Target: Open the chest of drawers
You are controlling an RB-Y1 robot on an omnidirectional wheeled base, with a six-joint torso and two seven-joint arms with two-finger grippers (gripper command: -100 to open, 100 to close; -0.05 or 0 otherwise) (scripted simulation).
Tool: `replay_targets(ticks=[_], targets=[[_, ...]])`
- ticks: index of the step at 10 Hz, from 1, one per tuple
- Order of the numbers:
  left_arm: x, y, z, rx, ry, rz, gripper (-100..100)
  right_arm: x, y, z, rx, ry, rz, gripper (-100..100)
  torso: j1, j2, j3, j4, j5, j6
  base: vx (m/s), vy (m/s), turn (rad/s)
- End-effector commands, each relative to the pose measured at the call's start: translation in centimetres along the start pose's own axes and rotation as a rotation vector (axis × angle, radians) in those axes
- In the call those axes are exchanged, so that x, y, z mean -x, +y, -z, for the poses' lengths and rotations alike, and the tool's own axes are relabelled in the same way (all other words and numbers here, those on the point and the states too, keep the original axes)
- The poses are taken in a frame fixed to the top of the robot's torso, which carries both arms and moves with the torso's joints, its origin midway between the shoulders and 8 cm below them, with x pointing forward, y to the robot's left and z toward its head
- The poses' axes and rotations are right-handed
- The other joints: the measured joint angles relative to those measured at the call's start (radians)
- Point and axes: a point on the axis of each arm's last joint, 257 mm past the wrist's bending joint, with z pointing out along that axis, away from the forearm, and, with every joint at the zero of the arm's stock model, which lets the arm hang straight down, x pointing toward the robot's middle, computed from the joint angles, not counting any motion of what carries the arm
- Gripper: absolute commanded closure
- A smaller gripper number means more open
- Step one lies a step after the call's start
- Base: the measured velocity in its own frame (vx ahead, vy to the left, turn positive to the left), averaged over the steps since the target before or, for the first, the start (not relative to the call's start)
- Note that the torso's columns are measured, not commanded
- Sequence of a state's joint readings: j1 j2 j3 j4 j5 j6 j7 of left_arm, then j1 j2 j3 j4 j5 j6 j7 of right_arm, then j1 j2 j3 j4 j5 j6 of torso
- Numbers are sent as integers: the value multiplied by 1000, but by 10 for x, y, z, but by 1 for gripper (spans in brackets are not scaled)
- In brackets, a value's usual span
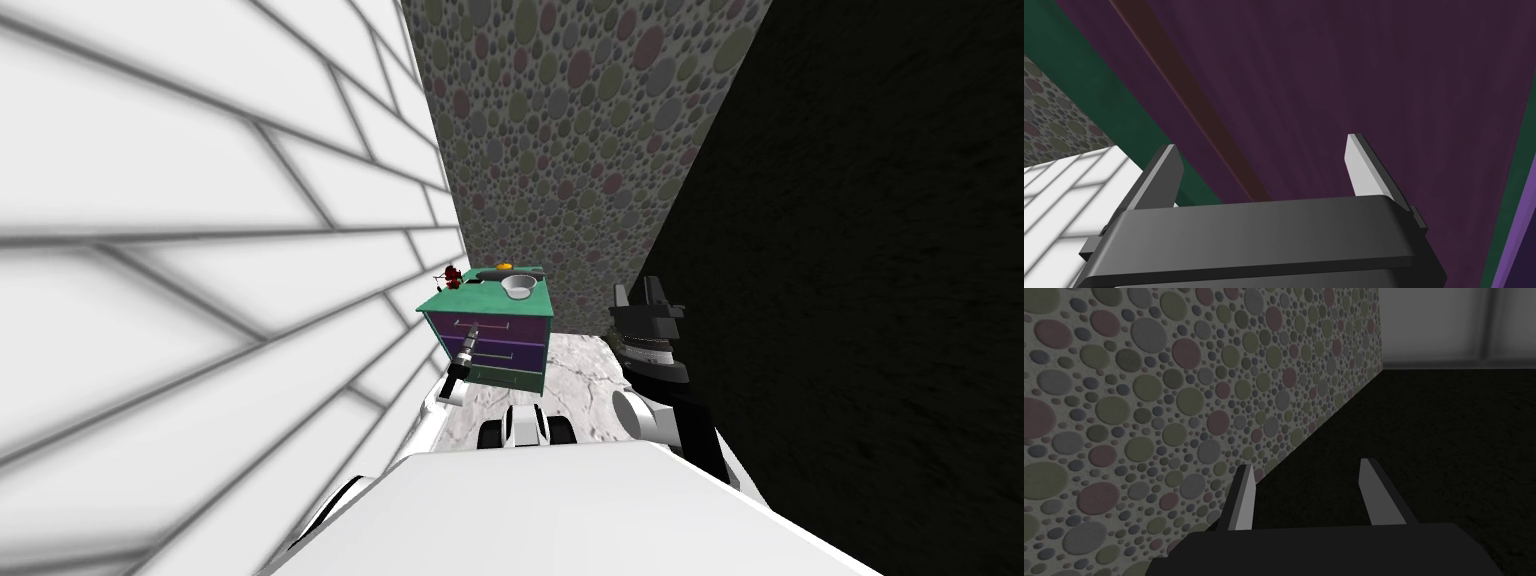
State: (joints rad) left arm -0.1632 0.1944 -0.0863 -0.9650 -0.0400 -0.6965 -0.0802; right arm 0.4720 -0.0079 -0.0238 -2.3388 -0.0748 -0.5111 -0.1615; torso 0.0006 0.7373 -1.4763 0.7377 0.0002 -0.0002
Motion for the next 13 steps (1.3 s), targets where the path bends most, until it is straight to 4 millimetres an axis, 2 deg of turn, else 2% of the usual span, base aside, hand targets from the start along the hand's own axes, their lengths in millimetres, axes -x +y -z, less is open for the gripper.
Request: replay_targets(ticks=[1,3,4,6,7,8,9,10,11,12,13], targets=[[10,-6,-20,-20,-8,-1,-100,0,0,0,0,0,0,0,-1,2,1,1,0,0,-70,-12,-11],[8,12,-14,21,-4,0,-100,0,0,0,0,0,0,0,0,-1,0,0,0,0,-14,-3,-1],[18,2,-29,-6,-17,1,-100,0,0,0,0,0,0,0,0,-2,-1,-1,0,0,-37,-13,-14],[16,12,-30,21,-11,0,-100,0,0,0,0,0,0,0,-1,2,1,1,0,0,-44,-15,-8],[27,4,-43,-1,-26,3,-100,0,0,0,0,0,0,0,-1,1,1,0,0,0,-72,-18,-11],[26,3,-51,1,-22,1,-100,0,0,0,0,0,0,0,-1,3,1,1,0,0,-68,-18,-12],[25,12,-47,22,-21,2,-100,0,0,0,0,0,0,0,-1,2,1,1,0,0,-31,-6,-5],[36,1,-60,-3,-36,5,-100,0,0,0,0,0,0,0,0,-1,0,0,0,0,-65,-9,-17],[36,0,-67,1,-33,4,-100,0,0,0,0,0,0,0,0,1,0,0,0,0,-64,-12,-10],[35,9,-63,22,-31,4,-100,0,0,0,0,0,0,0,-1,1,0,0,0,0,-26,-8,0],[36,5,-64,13,-32,4,-100,0,0,0,0,0,0,0,0,-1,0,0,0,0,-8,-3,0]])
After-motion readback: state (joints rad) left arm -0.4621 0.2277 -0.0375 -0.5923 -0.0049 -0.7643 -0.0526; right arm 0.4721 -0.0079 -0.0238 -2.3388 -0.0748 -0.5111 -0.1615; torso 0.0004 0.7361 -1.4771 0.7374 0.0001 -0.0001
